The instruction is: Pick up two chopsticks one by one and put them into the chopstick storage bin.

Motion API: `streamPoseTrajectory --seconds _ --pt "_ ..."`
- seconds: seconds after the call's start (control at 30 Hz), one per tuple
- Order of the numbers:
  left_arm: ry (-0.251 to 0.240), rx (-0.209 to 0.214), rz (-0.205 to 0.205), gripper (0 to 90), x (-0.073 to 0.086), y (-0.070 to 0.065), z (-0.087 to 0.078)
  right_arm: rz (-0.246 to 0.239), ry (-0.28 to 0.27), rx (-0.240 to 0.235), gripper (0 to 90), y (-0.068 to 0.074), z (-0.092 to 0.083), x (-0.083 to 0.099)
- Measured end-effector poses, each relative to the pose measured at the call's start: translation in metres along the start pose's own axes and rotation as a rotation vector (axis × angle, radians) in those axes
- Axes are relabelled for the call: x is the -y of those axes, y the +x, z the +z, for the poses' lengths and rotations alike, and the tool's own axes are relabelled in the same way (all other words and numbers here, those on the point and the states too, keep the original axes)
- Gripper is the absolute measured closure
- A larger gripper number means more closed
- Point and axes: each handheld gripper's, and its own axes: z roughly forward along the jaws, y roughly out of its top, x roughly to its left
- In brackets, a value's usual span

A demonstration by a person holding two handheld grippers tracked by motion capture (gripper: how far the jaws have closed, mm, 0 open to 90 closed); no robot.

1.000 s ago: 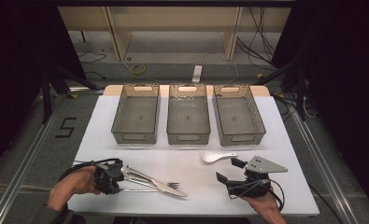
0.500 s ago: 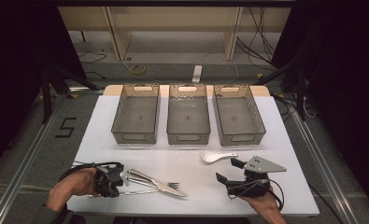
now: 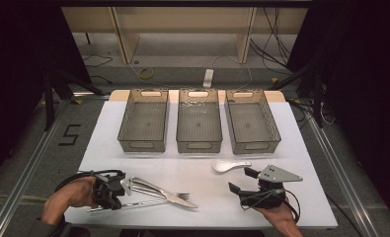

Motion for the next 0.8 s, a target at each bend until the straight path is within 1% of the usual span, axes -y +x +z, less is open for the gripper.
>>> streamPoseTrajectory --seconds 0.03,0.07,0.1,0.13,0.17,0.2,0.23,0.27,0.37,0.43,0.47,0.53,0.57,0.6,0.63,0.67,0.7,0.77,0.8 --pt "-0.018 0.002 -0.008 84.8 0.003 0.001 -0.004 0.001 -0.002 0.000 24.4 0.000 0.000 0.000" --pt "-0.031 -0.009 -0.015 84.8 0.005 0.002 -0.006 0.002 -0.001 0.000 24.3 0.000 0.000 0.000" --pt "-0.045 -0.007 -0.026 84.8 0.005 0.002 -0.007 0.003 0.000 0.001 24.3 -0.001 0.000 0.000" --pt "-0.059 0.000 -0.021 84.7 0.007 0.002 -0.010 0.004 0.000 0.001 24.3 -0.001 0.000 0.000" --pt "-0.059 0.000 -0.021 84.7 0.007 0.002 -0.010 0.007 -0.003 0.000 24.3 -0.001 0.000 0.000" --pt "-0.089 0.015 -0.018 84.7 0.008 0.001 -0.012 0.008 -0.004 0.000 24.4 -0.001 0.000 0.000" --pt "-0.110 0.021 -0.018 84.7 0.009 0.001 -0.013 0.007 -0.004 -0.001 24.3 0.000 0.000 0.000" --pt "-0.120 0.020 -0.020 84.7 0.009 0.001 -0.014 0.007 -0.004 0.000 24.3 0.000 -0.001 0.000" --pt "-0.127 0.019 -0.023 84.6 0.009 0.001 -0.017 0.006 -0.005 0.000 24.3 -0.001 0.000 0.000" --pt "-0.148 0.020 -0.017 84.7 0.009 0.000 -0.020 0.010 -0.005 -0.002 24.3 -0.001 -0.001 0.000" --pt "-0.161 0.011 -0.013 84.6 0.007 -0.001 -0.022 0.009 -0.007 -0.002 24.3 -0.001 -0.001 0.000" --pt "-0.169 0.004 -0.014 84.6 0.007 -0.001 -0.024 0.011 -0.008 -0.004 24.3 -0.001 -0.001 0.000" --pt "-0.179 0.012 -0.021 84.6 0.007 -0.001 -0.025 0.013 -0.007 -0.004 24.3 -0.001 -0.001 0.000" --pt "-0.182 0.004 -0.012 84.6 0.007 -0.001 -0.027 0.013 -0.007 -0.004 24.3 -0.001 -0.001 0.000" --pt "-0.191 0.002 -0.017 84.6 0.007 -0.001 -0.028 0.012 -0.007 -0.003 24.3 -0.001 -0.001 0.000" --pt "-0.193 0.008 -0.013 84.6 0.008 -0.002 -0.030 0.013 -0.007 -0.003 24.3 -0.001 -0.001 0.000" --pt "-0.198 -0.005 -0.014 84.6 0.008 -0.003 -0.031 0.013 -0.007 -0.003 24.3 -0.001 -0.001 0.000" --pt "-0.204 -0.003 -0.017 84.6 0.009 -0.003 -0.033 0.013 -0.004 -0.002 24.3 -0.001 0.000 0.000" --pt "-0.205 -0.009 -0.020 84.7 0.009 -0.002 -0.035 0.013 -0.006 -0.002 24.3 -0.001 -0.001 0.000"
